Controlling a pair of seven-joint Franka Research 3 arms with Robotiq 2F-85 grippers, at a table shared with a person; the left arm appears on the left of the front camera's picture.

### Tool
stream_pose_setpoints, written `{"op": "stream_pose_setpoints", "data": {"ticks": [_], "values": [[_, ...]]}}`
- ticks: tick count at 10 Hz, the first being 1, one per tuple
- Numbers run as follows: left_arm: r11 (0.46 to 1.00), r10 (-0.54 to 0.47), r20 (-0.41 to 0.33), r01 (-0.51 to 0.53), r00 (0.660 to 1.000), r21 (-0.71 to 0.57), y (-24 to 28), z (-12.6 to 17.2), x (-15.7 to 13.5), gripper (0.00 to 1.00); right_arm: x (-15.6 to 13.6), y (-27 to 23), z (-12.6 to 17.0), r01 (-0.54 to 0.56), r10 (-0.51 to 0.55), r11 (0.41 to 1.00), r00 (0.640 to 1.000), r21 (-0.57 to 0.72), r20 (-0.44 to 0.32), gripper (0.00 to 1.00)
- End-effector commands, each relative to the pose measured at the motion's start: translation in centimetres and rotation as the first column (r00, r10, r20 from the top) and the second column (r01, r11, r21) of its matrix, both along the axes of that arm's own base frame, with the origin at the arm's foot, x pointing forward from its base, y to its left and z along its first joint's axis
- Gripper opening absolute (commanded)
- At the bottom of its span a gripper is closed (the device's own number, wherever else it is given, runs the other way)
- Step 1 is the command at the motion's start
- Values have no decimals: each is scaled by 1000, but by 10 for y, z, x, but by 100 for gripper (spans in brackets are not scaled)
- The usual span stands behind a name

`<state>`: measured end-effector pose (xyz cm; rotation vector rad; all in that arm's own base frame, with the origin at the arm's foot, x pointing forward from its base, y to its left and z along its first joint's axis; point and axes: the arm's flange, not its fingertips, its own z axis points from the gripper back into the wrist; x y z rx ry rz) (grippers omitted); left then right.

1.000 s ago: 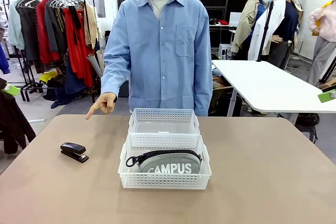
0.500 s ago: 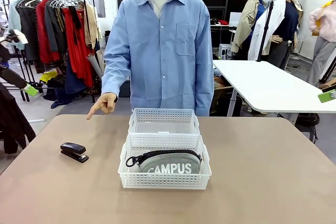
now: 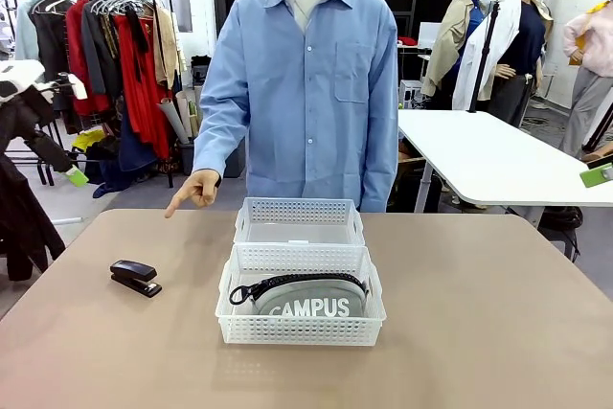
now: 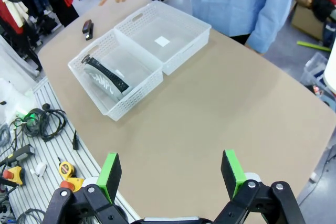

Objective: Distribute items into two baskets.
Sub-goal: Pick up the Stapler that the person points to.

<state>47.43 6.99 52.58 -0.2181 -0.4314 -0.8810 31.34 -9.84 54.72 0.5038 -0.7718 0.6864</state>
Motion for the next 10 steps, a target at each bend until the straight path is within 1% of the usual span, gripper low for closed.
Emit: {"op": "stream_pose_setpoints", "data": {"ticks": [1, 3, 5, 7, 10], "values": [[989, -136, 5, 136, 991, 63, -5, -1, 17, 100, 0, 0, 1, -10, 10, 1000, 1000, 13, 13, 100], [956, -254, -30, 255, 967, 143, -26, -17, 33, 100, 0, 0, 1, -10, 10, 1000, 1000, 13, 13, 100], [900, -362, -105, 377, 926, 220, -43, -34, 44, 100, 0, 0, 1, -10, 10, 1000, 1000, 13, 13, 100], [836, -438, -165, 468, 884, 286, -56, -52, 55, 100, 0, 0, 1, -10, 10, 1000, 1000, 13, 13, 100], [800, -487, -188, 522, 853, 295, -60, -74, 66, 100, 0, 0, 1, -10, 10, 1000, 1000, 13, 13, 100]]}}
